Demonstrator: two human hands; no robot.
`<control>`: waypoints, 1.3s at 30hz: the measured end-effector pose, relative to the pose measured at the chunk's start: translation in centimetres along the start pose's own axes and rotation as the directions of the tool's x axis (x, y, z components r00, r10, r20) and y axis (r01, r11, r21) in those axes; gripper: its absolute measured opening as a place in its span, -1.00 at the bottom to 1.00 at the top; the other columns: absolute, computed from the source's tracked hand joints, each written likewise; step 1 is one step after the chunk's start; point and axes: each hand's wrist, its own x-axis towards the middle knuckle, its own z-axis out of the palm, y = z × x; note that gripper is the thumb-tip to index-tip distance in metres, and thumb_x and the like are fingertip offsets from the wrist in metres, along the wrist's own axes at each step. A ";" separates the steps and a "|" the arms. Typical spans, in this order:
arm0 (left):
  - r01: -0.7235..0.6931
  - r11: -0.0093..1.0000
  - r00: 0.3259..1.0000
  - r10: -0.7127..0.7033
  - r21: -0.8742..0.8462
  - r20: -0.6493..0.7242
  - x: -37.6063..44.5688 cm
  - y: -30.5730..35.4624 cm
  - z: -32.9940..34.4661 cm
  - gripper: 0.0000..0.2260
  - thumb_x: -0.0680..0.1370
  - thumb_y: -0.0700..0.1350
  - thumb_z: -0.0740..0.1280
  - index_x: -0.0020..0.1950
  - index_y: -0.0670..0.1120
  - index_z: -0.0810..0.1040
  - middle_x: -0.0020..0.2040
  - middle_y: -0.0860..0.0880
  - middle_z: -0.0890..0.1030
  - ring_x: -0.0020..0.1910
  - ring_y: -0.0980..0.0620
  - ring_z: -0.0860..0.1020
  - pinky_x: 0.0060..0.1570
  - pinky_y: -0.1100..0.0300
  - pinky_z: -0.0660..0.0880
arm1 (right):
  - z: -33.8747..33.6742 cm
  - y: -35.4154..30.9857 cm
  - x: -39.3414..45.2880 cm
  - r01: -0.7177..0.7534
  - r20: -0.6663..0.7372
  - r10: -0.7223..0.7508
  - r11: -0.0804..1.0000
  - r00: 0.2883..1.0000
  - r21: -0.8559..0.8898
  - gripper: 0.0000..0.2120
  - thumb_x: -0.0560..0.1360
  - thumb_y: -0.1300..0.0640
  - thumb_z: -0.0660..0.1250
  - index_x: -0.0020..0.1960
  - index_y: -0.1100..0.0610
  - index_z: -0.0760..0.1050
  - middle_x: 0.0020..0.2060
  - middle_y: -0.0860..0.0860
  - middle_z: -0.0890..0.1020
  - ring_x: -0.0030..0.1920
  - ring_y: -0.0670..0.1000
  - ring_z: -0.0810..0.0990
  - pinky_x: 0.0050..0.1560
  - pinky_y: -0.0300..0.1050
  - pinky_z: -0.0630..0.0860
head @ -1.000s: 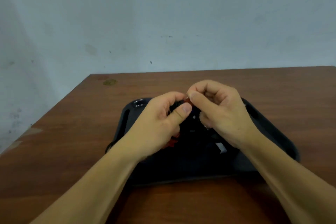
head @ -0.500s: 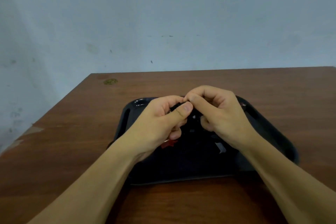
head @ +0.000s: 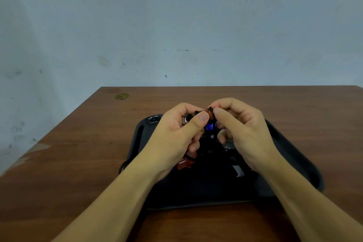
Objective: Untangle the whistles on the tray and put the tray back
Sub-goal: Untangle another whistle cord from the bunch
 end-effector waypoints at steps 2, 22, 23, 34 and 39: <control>-0.024 0.999 1.000 0.025 0.026 -0.017 0.0 0.0 0.1 -0.72 0.49 -0.01 0.36 0.06 -0.19 0.54 -0.42 -0.04 0.42 -0.49 0.05 0.29 -0.43 0.14 0.24 | 0.0 -0.1 0.1 0.012 0.026 -0.011 0.999 1.000 -0.050 -0.85 0.60 0.28 0.33 -0.07 0.12 0.64 -0.28 0.10 0.59 -0.43 -0.03 0.44 -0.46 -0.22 0.42; -0.028 0.929 0.998 0.049 0.368 -0.047 0.4 1.8 3.2 -0.74 0.58 0.15 0.33 0.20 0.07 0.50 -0.20 -0.03 0.69 -0.30 0.04 0.65 -0.09 -0.02 0.65 | -3.0 -2.9 -1.3 -0.229 -0.090 0.220 0.968 0.971 -0.102 -0.93 0.59 0.17 0.37 -0.01 0.10 0.64 -0.26 -0.10 0.63 -0.25 -0.14 0.56 -0.37 -0.23 0.47; -0.013 0.933 0.998 0.033 0.361 -0.049 0.6 1.8 3.4 -0.74 0.59 0.17 0.30 0.20 0.07 0.50 -0.17 -0.01 0.70 -0.25 0.06 0.66 -0.02 -0.07 0.65 | -3.6 -3.1 -1.5 -0.253 -0.109 0.246 0.966 0.963 -0.058 -0.94 0.59 0.17 0.37 -0.02 0.10 0.63 -0.24 -0.08 0.62 -0.26 -0.13 0.54 -0.38 -0.23 0.47; 0.004 0.819 0.996 0.048 0.574 -0.075 0.9 1.9 5.4 -0.75 0.64 0.22 0.16 0.05 0.14 0.56 0.06 0.18 0.59 0.05 0.25 0.52 -0.01 0.28 0.38 | -9.5 -4.1 -0.9 -0.345 -0.255 0.283 0.906 0.925 -0.247 -0.83 0.67 0.08 0.23 0.13 0.19 0.43 0.07 0.10 0.64 -0.02 0.06 0.72 -0.02 0.02 0.69; -0.072 0.670 0.997 0.073 0.739 0.032 0.9 1.4 5.2 -0.83 0.64 0.06 0.26 -0.02 0.04 0.61 -0.03 0.14 0.57 -0.02 0.18 0.50 -0.10 0.33 0.35 | -10.2 -2.3 -0.3 -0.098 -0.004 0.169 0.550 0.986 -0.829 -0.83 0.57 -0.20 0.32 -0.02 -0.12 0.53 -0.18 -0.15 0.62 -0.16 -0.11 0.58 -0.11 -0.08 0.56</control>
